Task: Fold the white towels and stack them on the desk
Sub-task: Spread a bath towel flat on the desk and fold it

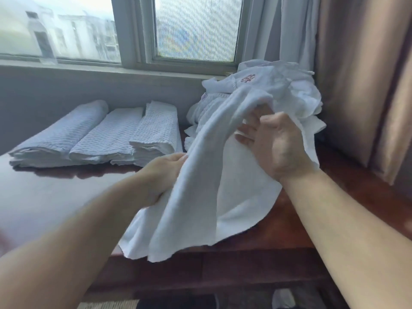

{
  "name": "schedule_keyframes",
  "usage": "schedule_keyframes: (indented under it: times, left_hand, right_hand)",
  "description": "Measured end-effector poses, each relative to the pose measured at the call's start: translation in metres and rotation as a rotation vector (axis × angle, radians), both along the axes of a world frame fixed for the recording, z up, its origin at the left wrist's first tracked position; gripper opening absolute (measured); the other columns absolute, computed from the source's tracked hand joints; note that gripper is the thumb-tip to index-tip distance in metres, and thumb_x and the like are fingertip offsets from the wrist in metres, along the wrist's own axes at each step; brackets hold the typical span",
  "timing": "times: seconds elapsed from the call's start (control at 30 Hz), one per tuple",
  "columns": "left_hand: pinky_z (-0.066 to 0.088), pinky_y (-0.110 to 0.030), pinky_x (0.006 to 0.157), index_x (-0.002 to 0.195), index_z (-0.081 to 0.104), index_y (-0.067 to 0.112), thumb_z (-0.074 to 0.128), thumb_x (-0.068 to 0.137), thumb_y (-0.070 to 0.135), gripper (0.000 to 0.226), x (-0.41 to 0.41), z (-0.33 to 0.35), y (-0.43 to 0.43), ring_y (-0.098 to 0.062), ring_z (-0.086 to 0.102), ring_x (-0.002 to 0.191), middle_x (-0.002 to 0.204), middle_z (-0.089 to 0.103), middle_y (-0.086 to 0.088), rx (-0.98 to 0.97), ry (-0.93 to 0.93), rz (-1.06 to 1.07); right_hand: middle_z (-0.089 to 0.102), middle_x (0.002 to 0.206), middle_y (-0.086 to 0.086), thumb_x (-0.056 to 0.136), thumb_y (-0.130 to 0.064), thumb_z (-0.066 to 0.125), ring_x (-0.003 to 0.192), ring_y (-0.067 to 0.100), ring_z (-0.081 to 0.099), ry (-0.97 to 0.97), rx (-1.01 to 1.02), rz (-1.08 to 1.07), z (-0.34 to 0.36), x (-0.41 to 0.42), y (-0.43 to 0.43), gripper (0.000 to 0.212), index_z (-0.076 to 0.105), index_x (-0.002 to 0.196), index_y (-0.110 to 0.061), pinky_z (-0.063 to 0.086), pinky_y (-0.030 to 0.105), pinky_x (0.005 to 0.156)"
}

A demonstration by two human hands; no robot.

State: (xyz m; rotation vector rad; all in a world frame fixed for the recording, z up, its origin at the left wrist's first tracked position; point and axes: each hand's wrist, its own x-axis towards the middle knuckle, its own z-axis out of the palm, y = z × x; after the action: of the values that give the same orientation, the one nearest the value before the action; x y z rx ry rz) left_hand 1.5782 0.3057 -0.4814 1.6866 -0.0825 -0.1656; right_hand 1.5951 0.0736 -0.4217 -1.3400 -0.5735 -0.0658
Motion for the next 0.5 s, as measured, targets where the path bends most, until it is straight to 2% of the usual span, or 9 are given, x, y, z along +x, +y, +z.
schedule_keyframes:
  times: [0.07, 0.1, 0.13, 0.17, 0.23, 0.3, 0.37, 0.43, 0.5]
  left_hand:
    - [0.054, -0.031, 0.085, 0.115, 0.07, 0.014, 0.045, 0.105, 0.045, 0.041, 0.001, 0.008, 0.004, -0.017, 0.072, 0.096, 0.103, 0.076, -0.001, 0.049, -0.051, 0.093]
    - [0.05, -0.035, 0.083, 0.113, 0.067, 0.011, 0.042, 0.101, 0.058, 0.055, -0.001, 0.01, 0.004, -0.02, 0.069, 0.092, 0.101, 0.073, -0.004, 0.126, -0.129, 0.171]
    - [0.046, -0.04, 0.083, 0.113, 0.062, 0.012, 0.04, 0.093, 0.07, 0.065, -0.002, 0.011, 0.003, -0.024, 0.063, 0.09, 0.1, 0.066, -0.009, 0.236, -0.246, 0.231]
    - [0.045, -0.044, 0.087, 0.123, 0.058, 0.013, 0.04, 0.085, 0.077, 0.076, -0.006, 0.01, 0.0, -0.028, 0.06, 0.099, 0.11, 0.063, -0.014, 0.339, -0.365, 0.268]
    - [0.045, -0.038, 0.091, 0.136, 0.048, 0.029, 0.049, 0.073, 0.085, 0.085, -0.018, 0.005, -0.01, -0.016, 0.053, 0.113, 0.123, 0.056, 0.004, 0.447, -0.47, 0.226]
    - [0.044, -0.035, 0.091, 0.128, 0.047, 0.032, 0.06, 0.068, 0.079, 0.078, -0.025, -0.006, -0.023, -0.01, 0.048, 0.112, 0.12, 0.051, 0.011, 0.661, -0.456, 0.132]
    - [0.045, -0.041, 0.095, 0.121, 0.05, 0.023, 0.064, 0.075, 0.051, 0.056, -0.021, -0.017, -0.034, -0.021, 0.049, 0.114, 0.118, 0.055, 0.003, 0.896, -0.397, 0.083]
    - [0.045, -0.043, 0.096, 0.114, 0.055, 0.014, 0.053, 0.081, 0.028, 0.037, -0.014, -0.019, -0.032, -0.031, 0.051, 0.114, 0.116, 0.06, -0.008, 0.907, -0.341, 0.099]
    - [0.045, -0.045, 0.096, 0.105, 0.055, 0.006, 0.037, 0.078, 0.029, 0.04, -0.005, -0.025, -0.023, -0.037, 0.052, 0.111, 0.11, 0.06, -0.015, 0.765, -0.282, 0.061]
  right_hand:
    - [0.057, 0.14, -0.02, 0.078, -0.006, 0.039, 0.133, 0.01, 0.05, -0.157, -0.263, -0.066, 0.0, -0.005, 0.003, 0.063, 0.06, 0.126, -0.041, 0.034, 0.033, 0.113]
    - [0.055, 0.138, -0.028, 0.081, 0.0, 0.041, 0.135, 0.002, 0.047, -0.22, -0.389, -0.115, -0.001, -0.006, 0.006, 0.068, 0.058, 0.128, -0.046, 0.033, 0.026, 0.115]
    - [0.055, 0.134, -0.035, 0.086, 0.002, 0.045, 0.132, -0.008, 0.045, -0.258, -0.491, -0.165, -0.002, -0.006, 0.01, 0.067, 0.058, 0.127, -0.05, 0.033, 0.015, 0.111]
    - [0.055, 0.132, -0.037, 0.091, 0.0, 0.047, 0.126, -0.014, 0.045, -0.272, -0.564, -0.204, -0.002, -0.005, 0.013, 0.063, 0.059, 0.128, -0.049, 0.031, 0.007, 0.105]
    - [0.055, 0.135, -0.029, 0.097, -0.004, 0.047, 0.116, -0.015, 0.048, -0.232, -0.655, -0.222, -0.004, -0.001, 0.02, 0.059, 0.055, 0.141, -0.042, 0.031, 0.004, 0.098]
    - [0.057, 0.12, -0.034, 0.094, 0.002, 0.044, 0.1, -0.016, 0.05, -0.161, -0.67, -0.166, -0.005, 0.002, 0.023, 0.068, 0.051, 0.146, -0.042, 0.034, 0.003, 0.091]
    - [0.06, 0.118, -0.041, 0.089, 0.007, 0.042, 0.109, -0.015, 0.053, -0.115, -0.646, -0.083, -0.005, 0.003, 0.023, 0.075, 0.057, 0.137, -0.05, 0.038, 0.004, 0.093]
    - [0.061, 0.121, -0.04, 0.087, 0.008, 0.043, 0.109, -0.013, 0.057, -0.08, -0.596, -0.095, -0.009, 0.004, 0.022, 0.076, 0.063, 0.118, -0.059, 0.041, 0.003, 0.087]
    - [0.066, 0.121, -0.023, 0.09, 0.003, 0.044, 0.098, -0.002, 0.061, 0.014, -0.686, -0.203, -0.023, 0.008, 0.019, 0.067, 0.066, 0.114, -0.054, 0.042, 0.004, 0.077]
